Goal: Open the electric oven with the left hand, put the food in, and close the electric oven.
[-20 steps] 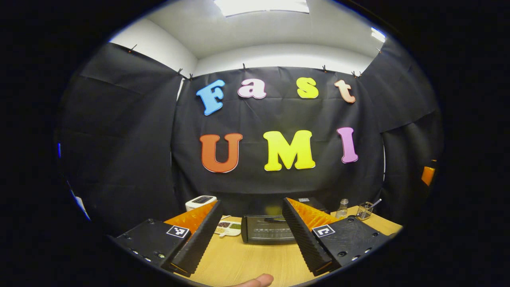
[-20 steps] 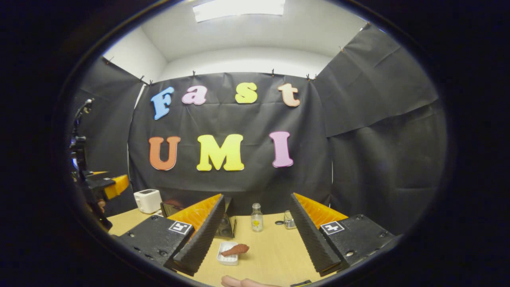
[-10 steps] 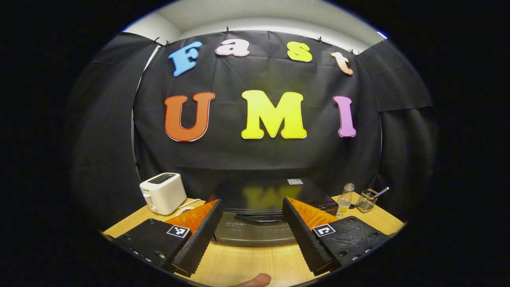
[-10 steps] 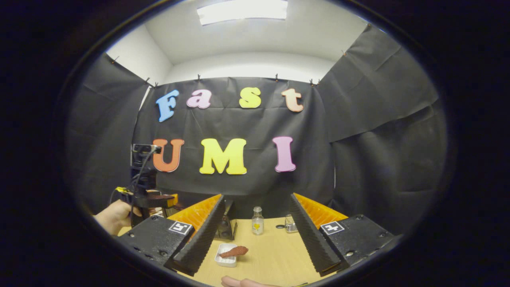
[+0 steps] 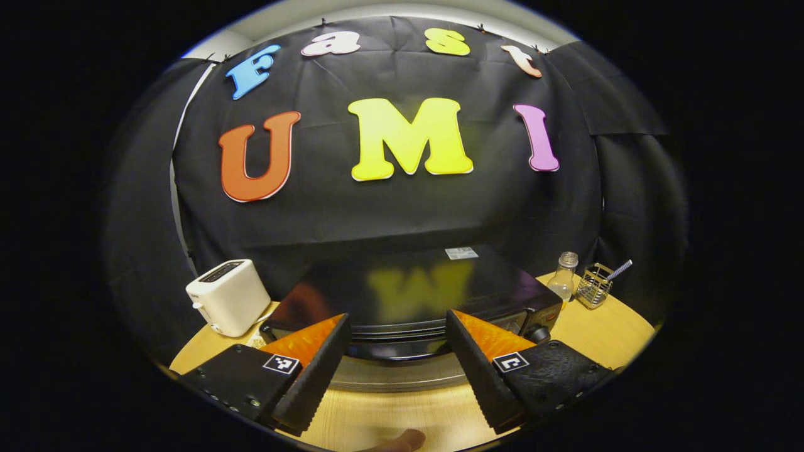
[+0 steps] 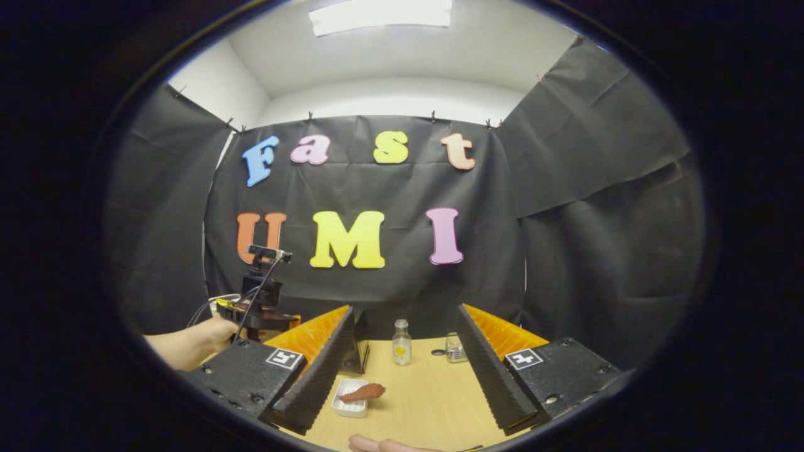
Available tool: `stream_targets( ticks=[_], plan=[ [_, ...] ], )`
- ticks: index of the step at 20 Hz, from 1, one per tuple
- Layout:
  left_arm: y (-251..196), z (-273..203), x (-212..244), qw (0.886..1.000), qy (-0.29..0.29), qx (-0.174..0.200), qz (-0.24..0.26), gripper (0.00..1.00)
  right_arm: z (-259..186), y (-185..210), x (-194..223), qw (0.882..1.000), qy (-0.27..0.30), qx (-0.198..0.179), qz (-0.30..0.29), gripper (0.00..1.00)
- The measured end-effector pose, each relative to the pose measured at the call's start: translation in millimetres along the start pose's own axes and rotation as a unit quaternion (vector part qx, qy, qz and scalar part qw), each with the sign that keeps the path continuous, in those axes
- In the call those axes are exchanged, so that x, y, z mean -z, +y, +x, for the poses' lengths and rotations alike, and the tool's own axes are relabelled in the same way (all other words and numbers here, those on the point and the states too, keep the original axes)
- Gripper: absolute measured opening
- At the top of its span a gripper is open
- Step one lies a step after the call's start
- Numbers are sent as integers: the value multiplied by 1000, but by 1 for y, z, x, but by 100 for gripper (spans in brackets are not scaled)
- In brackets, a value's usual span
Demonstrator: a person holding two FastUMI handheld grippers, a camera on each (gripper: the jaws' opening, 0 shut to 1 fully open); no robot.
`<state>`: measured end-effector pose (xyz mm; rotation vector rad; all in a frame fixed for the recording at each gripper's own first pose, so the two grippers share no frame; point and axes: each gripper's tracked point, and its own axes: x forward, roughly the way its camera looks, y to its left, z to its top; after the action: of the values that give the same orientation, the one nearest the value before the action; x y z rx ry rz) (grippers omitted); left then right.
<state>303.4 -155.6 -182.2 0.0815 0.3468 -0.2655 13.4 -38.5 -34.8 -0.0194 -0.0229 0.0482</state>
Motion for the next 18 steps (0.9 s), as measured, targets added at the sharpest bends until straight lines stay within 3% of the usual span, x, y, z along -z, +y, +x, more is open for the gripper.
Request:
stream_targets(
  ticks=[4,10,18],
  plan=[
    [-3,10,-2,999,1,13,-37,96,-2,-2,3,1000,5,0,-1,100],
    [-2,0,3,999,13,13,-29,96,-12,-3,-5,1000,-10,-3,-9,100],
    [-8,-45,28,999,33,20,-26,96,-14,-1,8,1000,11,1,-4,100]
  ],
)
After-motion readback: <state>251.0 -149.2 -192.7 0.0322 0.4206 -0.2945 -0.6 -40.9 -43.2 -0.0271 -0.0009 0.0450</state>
